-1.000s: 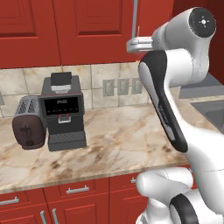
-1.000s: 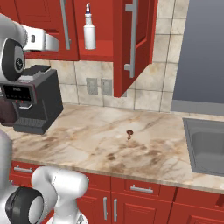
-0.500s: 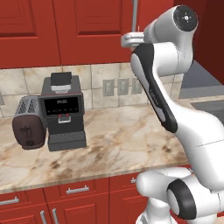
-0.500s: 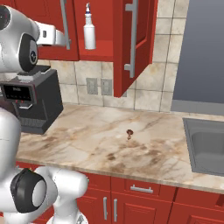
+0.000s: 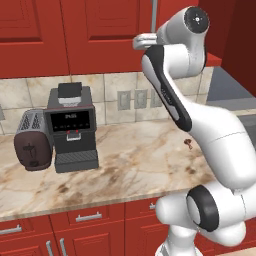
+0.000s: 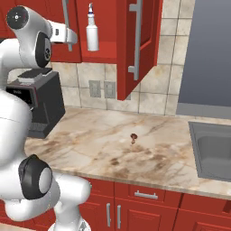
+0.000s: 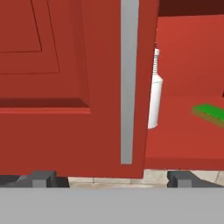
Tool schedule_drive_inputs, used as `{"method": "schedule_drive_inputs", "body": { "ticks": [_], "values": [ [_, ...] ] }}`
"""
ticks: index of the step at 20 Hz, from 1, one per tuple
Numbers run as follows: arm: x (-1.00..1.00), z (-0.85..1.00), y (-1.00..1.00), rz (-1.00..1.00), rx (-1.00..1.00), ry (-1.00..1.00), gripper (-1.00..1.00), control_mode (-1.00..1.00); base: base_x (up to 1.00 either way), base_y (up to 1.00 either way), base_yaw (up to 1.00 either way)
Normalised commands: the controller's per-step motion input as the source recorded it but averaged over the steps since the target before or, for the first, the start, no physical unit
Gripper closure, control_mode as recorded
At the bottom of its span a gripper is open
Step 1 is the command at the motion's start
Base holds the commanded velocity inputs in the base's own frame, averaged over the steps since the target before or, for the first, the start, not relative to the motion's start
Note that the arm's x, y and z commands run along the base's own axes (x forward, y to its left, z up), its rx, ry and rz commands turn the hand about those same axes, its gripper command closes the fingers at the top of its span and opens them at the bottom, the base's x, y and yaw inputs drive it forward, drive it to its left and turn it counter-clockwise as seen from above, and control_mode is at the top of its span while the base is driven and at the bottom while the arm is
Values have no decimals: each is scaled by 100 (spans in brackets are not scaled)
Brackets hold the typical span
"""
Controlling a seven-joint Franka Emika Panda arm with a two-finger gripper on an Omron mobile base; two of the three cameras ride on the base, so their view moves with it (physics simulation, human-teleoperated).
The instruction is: Pick the spray and sponge from the cabinet and place them on the counter.
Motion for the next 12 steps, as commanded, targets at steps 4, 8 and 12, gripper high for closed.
{"method": "schedule_drive_inputs", "body": {
  "ticks": [4, 8, 12],
  "values": [
    [55, 0, 0, 0, 0, 0, -100, -100, 0, 0, 0],
    [40, 0, -3, 0, 0, 0, -100, -100, 0, 0, 0],
    [39, 0, -5, 0, 0, 0, -100, -100, 0, 0, 0]
  ]
}}
